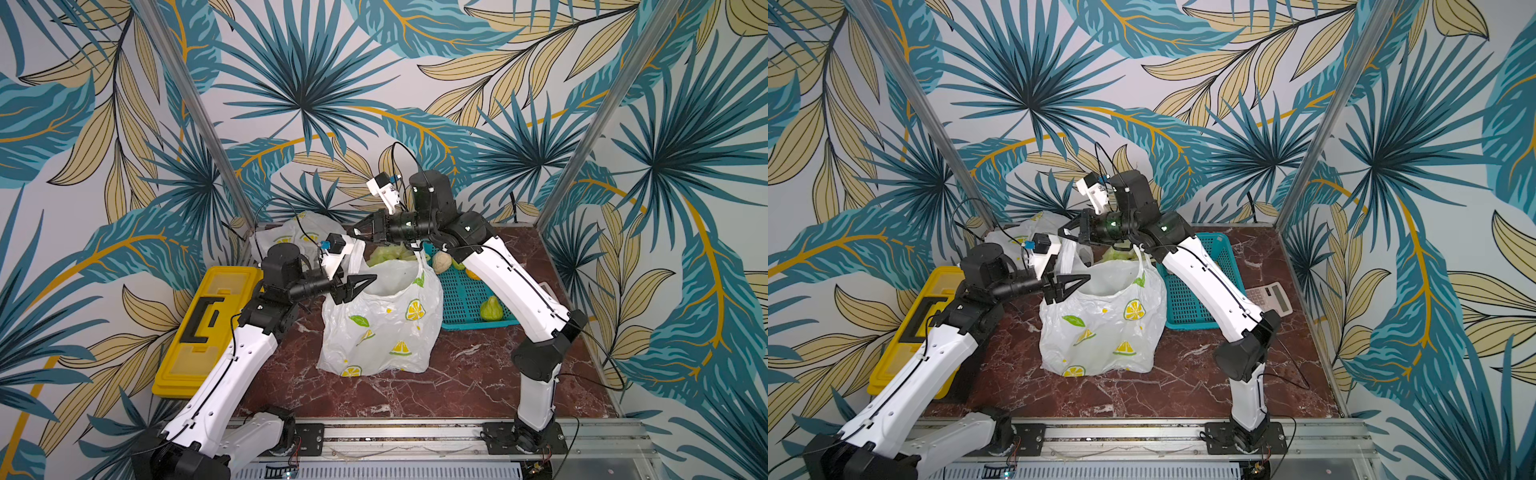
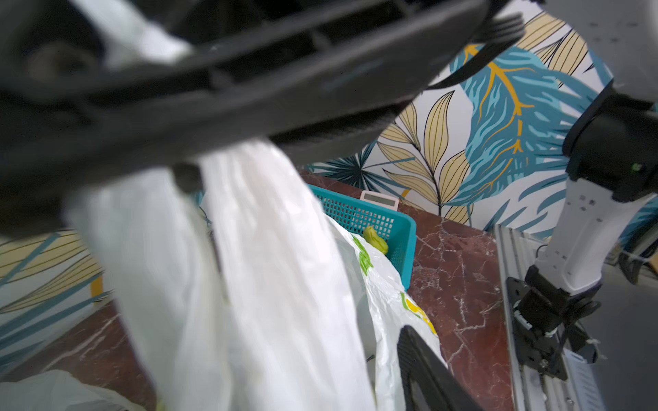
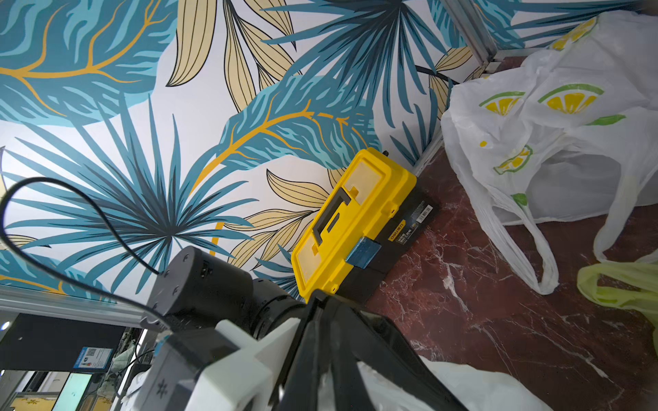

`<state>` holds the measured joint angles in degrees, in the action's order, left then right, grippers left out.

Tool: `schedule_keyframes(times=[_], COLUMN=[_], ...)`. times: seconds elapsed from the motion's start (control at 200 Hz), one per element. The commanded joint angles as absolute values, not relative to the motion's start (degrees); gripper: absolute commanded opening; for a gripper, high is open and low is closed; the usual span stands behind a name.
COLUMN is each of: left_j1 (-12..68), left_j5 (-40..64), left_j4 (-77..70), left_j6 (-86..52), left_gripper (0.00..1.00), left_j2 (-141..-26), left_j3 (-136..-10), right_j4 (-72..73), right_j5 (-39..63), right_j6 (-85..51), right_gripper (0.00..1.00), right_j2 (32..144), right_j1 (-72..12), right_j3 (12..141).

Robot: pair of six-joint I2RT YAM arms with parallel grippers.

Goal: Place the pears into plastic bags & tie knots
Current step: Tie the plastic bag at the center of the board.

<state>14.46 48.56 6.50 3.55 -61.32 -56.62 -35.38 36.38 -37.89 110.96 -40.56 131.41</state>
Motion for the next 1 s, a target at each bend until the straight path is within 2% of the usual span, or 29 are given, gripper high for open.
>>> schedule_keyframes(times=[0.0, 0.085, 0.22, 0.25, 0.31, 0.365, 0.431, 0.576, 0.676, 0.906, 0.996], left_j1=[13.5, 13.2, 13.1, 13.2, 13.1, 12.9, 12.6, 12.6, 12.5, 12.5, 12.5], left_j5=[52.9, 53.3, 53.3, 53.0, 50.5, 47.3, 44.2, 42.4, 43.2, 44.8, 45.3], left_j4=[3.3, 3.0, 2.7, 2.7, 2.7, 2.7, 2.7, 2.7, 2.7, 2.7, 2.7], left_j6=[2.9, 2.2, 0.3, -0.3, -2.2, -4.2, -5.6, -7.5, -7.8, -8.1, -8.3], left_gripper=[0.48, 0.39, 0.2, 0.14, 0.0, 0.0, 0.0, 0.0, 0.0, 0.0, 0.0], left_j2=[-61.9, -62.7, -64.6, -65.2, -65.9, -66.4, -66.0, -64.7, -63.5, -62.9, -63.1], left_j3=[-55.8, -55.7, -56.5, -56.8, -57.2, -56.9, -55.9, -54.2, -54.0, -53.9, -54.1], right_j4=[-31.4, -30.7, -29.0, -29.0, -31.1, -34.2, -35.4, -29.7, -31.0, -25.7, -24.7], right_j5=[38.7, 38.3, 38.9, 38.8, 37.5, 34.0, 28.3, 17.3, 9.1, 11.3, 10.3], right_j6=[-39.6, -40.0, -40.8, -40.5, -38.7, -35.5, -32.3, -26.4, -19.3, -18.6, -17.9], right_gripper=[0.09, 0.09, 0.11, 0.14, 0.3, 0.45, 0.58, 0.75, 0.79, 0.93, 0.95], right_j2=[109.4, 109.3, 109.0, 108.9, 107.8, 105.4, 100.1, 86.6, 82.1, 82.1, 85.1], right_j1=[-40.6, -40.1, -39.5, -39.4, -38.5, -36.8, -33.9, -26.5, -25.4, -26.2, -26.3], right_j3=[130.4, 129.5, 127.8, 127.4, 126.9, 125.3, 119.5, 96.1, 86.5, 79.7, 80.2])
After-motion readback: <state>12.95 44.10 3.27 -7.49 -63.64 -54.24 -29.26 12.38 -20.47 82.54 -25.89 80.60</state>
